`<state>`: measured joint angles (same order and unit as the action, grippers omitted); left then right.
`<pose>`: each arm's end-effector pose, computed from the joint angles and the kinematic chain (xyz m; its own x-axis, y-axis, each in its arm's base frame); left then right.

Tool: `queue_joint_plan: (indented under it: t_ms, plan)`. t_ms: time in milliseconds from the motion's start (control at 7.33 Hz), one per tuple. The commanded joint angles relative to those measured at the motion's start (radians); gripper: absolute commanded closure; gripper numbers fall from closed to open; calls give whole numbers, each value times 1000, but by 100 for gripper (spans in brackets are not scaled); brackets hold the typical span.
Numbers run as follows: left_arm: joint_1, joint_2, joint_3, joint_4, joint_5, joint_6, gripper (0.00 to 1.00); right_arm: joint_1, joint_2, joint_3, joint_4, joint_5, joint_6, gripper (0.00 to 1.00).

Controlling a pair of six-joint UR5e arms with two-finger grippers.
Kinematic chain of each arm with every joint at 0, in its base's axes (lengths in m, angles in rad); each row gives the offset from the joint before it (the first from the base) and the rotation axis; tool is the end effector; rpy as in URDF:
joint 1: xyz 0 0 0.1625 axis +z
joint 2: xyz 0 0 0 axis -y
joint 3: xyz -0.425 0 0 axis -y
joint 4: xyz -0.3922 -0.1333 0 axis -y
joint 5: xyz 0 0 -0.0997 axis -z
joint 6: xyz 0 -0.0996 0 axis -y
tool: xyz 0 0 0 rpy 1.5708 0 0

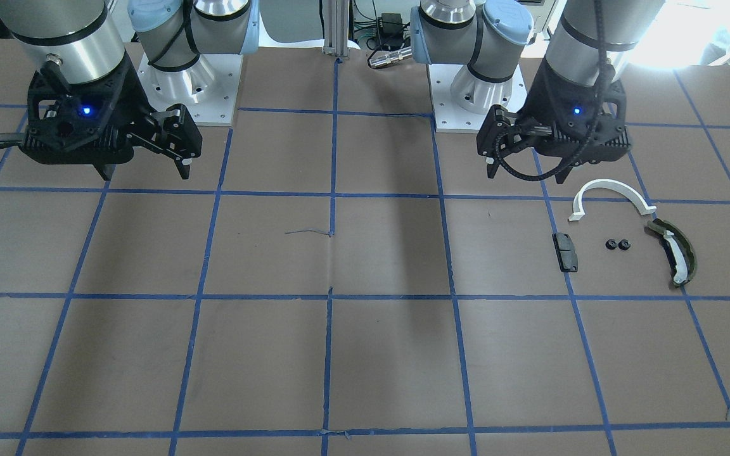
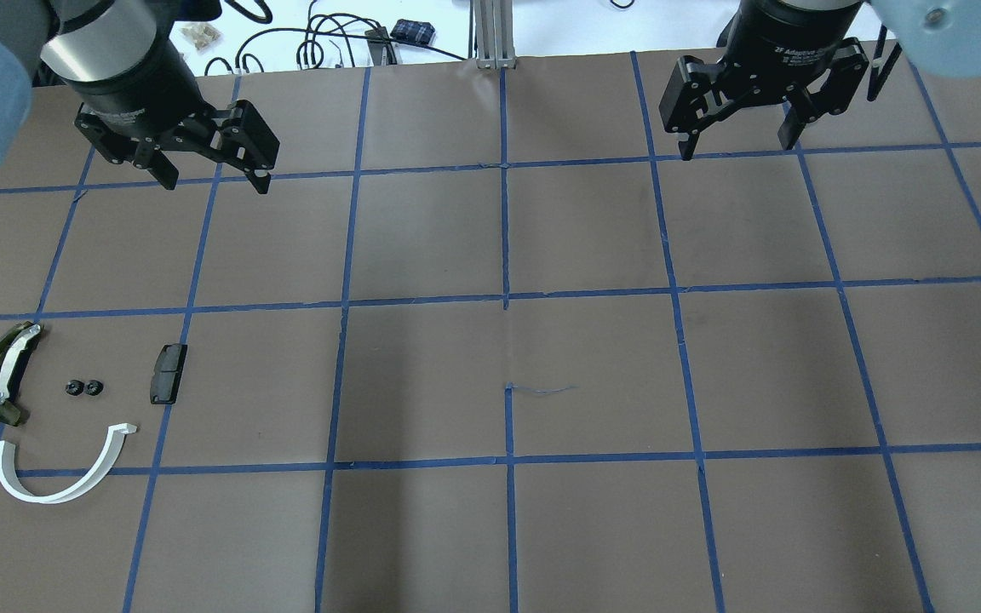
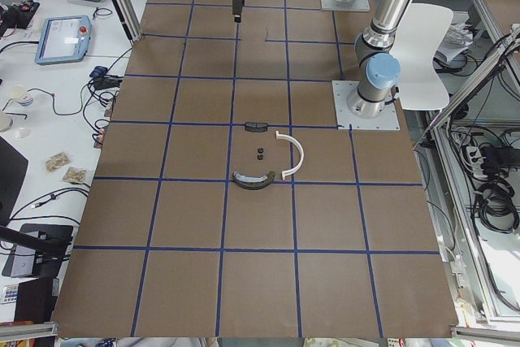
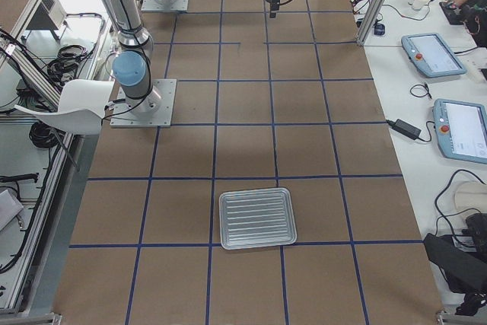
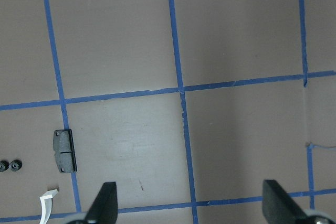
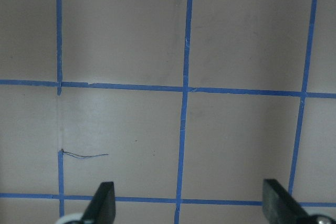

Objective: Place bearing gear from tray to pile

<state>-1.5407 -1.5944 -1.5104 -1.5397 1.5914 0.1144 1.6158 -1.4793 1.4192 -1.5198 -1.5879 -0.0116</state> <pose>-0.1159 -0.5119 0.5092 -0.9962 0.0826 -0.0282 0.0842 0.9943 -0.0651 0.1553 -0.5245 0.5106 -0.9983 -0.0564 0.0172 -0.0566 0.9984 -0.0089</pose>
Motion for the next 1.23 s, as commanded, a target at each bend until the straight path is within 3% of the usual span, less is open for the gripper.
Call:
queue_joint_plan:
  t_ms: [0, 1091]
  plan:
    - [4, -10, 33, -16, 1, -66, 4, 1, 4, 12, -9, 3, 4, 0]
    - [-12, -9, 16, -46, -18, -67, 4, 1, -6, 12, -8, 6, 1, 0]
